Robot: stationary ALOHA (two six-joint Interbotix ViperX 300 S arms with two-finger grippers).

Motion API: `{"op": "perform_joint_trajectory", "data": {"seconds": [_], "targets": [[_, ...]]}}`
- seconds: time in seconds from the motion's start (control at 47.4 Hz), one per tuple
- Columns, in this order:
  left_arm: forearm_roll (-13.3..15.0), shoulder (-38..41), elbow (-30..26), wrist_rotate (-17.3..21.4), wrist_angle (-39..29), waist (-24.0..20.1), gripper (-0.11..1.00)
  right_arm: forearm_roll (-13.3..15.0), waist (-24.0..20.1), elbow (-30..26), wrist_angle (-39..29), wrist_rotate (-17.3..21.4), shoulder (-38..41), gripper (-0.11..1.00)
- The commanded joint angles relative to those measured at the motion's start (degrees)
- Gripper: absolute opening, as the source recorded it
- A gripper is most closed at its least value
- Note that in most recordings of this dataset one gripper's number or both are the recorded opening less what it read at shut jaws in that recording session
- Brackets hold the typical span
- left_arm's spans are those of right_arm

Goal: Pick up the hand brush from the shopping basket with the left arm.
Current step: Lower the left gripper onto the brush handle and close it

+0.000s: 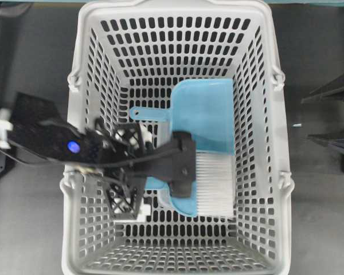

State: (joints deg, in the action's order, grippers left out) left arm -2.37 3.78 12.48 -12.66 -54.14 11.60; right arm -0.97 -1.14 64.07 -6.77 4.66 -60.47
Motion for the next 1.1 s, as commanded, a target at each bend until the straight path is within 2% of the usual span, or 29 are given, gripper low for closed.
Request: {"op": "perform_joint_trajectory", "data": {"seconds": [0.0,0.127,0.401,0.886,0.991,1.075], "targets": [[-0.3,1.2,0.5,-0.4,2.5,0.3,0.91,-0.1,-0.1,-0.4,0.8,0.1,0.4,0.76],[-0.3,2.6,2.4,-0.7,6.2,0.1,0.91,-0.2,-0.1,-0.2,1.0,0.1,0.2,0.76],[-0.3,5.3,6.2,-0.8,9.8,-0.1,0.91,-0.2,-0.1,0.4,1.3,0.1,-0.1,0.76],[-0.2,6.0,6.2,-0.4,12.1,-1.0,0.91,-0.2,-0.1,1.0,1.3,0.1,-0.2,0.76],[-0.2,6.0,6.2,-0.3,12.1,-1.0,0.87,-0.2,-0.1,1.1,1.4,0.1,-0.2,0.76],[-0.3,5.9,6.0,-0.2,11.6,-0.5,0.73,-0.2,-0.1,1.2,1.4,0.1,-0.2,0.76]]}}
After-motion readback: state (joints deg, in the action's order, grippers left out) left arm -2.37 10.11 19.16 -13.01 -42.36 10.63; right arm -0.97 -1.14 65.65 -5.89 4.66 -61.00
